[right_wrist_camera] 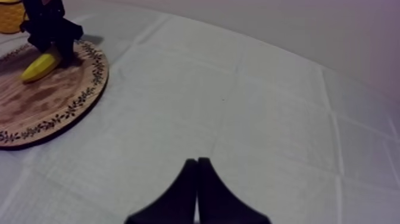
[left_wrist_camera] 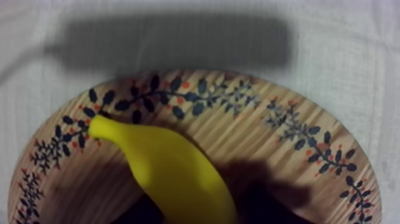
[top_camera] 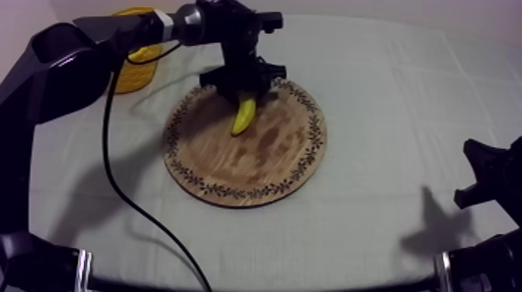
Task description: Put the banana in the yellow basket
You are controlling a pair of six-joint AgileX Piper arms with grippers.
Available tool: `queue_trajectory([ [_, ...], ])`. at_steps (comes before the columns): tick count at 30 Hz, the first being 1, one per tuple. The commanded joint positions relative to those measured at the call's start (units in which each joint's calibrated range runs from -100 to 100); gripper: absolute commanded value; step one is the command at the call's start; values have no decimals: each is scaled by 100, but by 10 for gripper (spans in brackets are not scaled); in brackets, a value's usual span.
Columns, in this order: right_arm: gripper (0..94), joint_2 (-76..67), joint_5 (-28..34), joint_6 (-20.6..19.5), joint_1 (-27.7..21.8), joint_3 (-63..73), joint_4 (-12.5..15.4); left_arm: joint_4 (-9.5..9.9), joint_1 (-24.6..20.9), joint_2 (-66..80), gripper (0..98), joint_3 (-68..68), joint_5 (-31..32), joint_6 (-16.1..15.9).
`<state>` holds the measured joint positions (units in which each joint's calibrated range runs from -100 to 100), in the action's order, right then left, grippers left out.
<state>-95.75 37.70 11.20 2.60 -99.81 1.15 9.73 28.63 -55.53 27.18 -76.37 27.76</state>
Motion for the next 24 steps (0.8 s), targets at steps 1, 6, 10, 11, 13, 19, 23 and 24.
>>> queue_trajectory([
  [1,3,0,-4,2,0,3,0,-20,6,31,382,-25,5,-69],
  [6,3,0,-4,3,0,3,0,-34,-10,155,221,-138,73,-205],
  [10,3,0,-4,1,0,3,0,-76,-41,338,153,-273,98,-321],
  [11,3,0,-4,1,0,3,0,-95,-55,399,140,-314,100,-355],
  [13,3,0,-4,1,0,3,0,-126,-89,545,122,-410,103,-411],
  [19,3,0,-4,1,0,3,0,-220,-246,1235,67,-725,103,-616],
  [23,3,0,-4,1,0,3,0,-296,-376,1909,40,-927,88,-817],
  [24,3,0,-4,1,0,3,0,-315,-411,2101,40,-996,86,-876],
])
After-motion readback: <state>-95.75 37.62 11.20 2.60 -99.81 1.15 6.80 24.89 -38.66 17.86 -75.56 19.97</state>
